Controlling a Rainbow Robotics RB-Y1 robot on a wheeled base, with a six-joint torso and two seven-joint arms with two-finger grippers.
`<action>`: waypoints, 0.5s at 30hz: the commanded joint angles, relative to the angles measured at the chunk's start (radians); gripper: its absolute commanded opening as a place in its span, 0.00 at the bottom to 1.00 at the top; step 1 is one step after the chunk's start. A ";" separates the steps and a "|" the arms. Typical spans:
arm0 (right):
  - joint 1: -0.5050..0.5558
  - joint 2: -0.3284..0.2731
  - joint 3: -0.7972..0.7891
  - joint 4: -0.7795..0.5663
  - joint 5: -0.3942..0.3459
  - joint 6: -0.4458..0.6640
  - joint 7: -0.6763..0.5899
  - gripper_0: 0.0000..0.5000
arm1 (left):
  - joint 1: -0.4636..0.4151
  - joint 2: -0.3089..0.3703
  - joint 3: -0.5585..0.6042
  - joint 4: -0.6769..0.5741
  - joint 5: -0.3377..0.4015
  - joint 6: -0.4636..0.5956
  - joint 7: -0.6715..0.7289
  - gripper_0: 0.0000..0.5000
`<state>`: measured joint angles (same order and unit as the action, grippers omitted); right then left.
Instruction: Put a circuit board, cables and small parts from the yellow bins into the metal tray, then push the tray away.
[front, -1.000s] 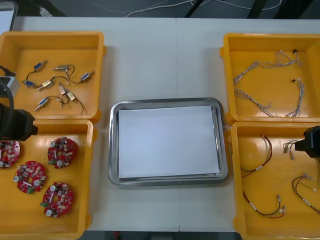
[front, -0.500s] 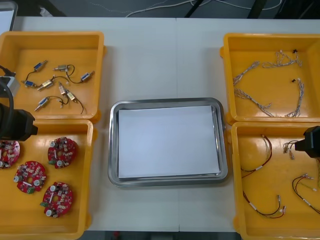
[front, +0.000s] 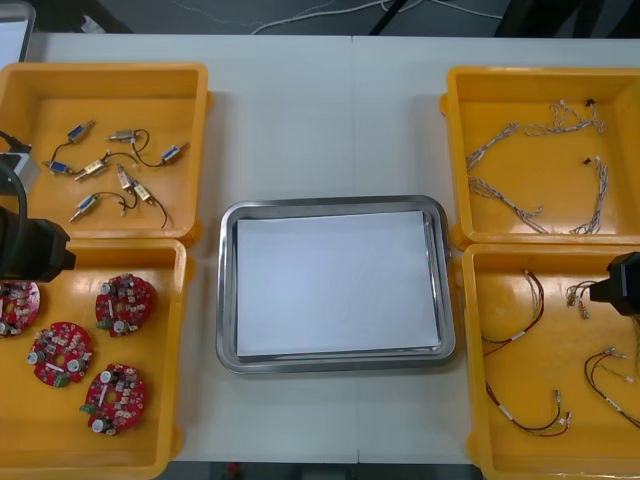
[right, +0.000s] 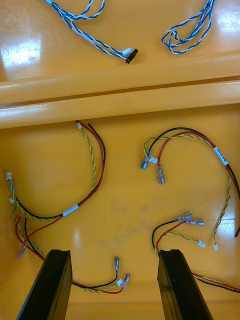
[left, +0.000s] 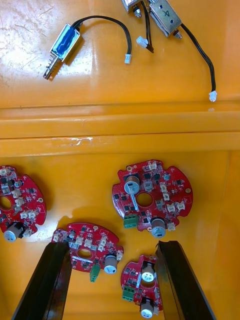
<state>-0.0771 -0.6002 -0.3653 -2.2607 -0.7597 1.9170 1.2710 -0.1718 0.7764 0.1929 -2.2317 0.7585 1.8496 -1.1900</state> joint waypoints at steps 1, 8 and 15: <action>-0.013 -0.033 0.011 -0.011 -0.006 0.003 -0.007 1.00 | -0.026 0.037 -0.006 -0.011 -0.010 0.005 0.064 1.00; -0.013 -0.033 0.011 -0.011 -0.006 0.003 -0.007 1.00 | -0.026 0.037 -0.006 -0.011 -0.010 0.005 0.064 1.00; -0.013 -0.033 0.011 -0.011 -0.006 0.003 -0.007 1.00 | -0.026 0.037 -0.006 -0.011 -0.010 0.005 0.064 1.00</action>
<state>-0.0771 -0.6002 -0.3653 -2.2607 -0.7597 1.9170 1.2710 -0.1718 0.7764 0.1929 -2.2317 0.7585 1.8496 -1.1900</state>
